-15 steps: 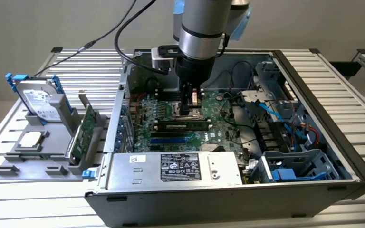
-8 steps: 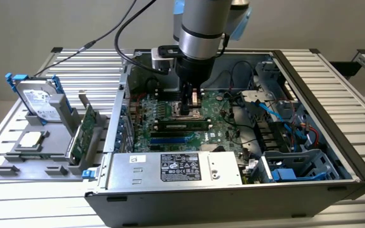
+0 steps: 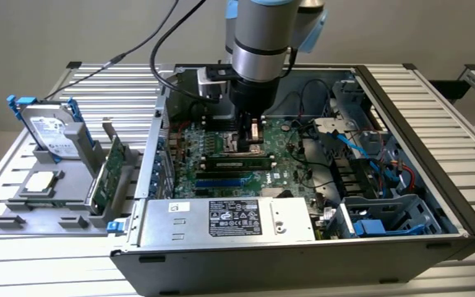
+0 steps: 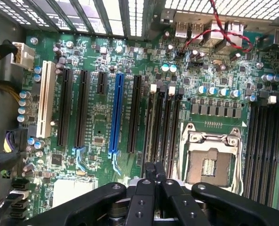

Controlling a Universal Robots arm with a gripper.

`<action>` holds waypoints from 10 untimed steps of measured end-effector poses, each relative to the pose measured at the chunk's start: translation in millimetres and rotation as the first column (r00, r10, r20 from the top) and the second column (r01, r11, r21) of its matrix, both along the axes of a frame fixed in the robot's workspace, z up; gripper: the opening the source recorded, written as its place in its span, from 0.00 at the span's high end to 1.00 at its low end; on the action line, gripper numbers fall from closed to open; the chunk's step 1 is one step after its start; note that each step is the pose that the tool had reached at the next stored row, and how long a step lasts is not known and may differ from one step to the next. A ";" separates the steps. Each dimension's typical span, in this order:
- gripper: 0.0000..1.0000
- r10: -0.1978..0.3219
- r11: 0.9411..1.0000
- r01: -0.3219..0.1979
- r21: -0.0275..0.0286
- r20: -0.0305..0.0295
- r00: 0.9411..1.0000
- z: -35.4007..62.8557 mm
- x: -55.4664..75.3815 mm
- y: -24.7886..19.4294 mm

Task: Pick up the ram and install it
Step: 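Press down the ram until it locks into place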

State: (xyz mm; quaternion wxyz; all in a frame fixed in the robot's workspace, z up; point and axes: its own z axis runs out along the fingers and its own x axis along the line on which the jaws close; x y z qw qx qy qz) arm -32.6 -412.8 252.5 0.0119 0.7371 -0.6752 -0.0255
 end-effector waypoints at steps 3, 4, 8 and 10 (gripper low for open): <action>0.89 0.000 1.000 0.000 0.000 0.011 1.000 -4.2 -2.8 -0.2; 0.89 0.000 1.000 0.000 0.000 0.014 1.000 -5.8 -3.6 -0.1; 0.89 0.000 1.000 0.000 -0.001 0.021 1.000 -12.3 -7.0 -0.3; 0.89 0.000 1.000 0.000 -0.001 0.021 1.000 -13.0 -7.8 -0.6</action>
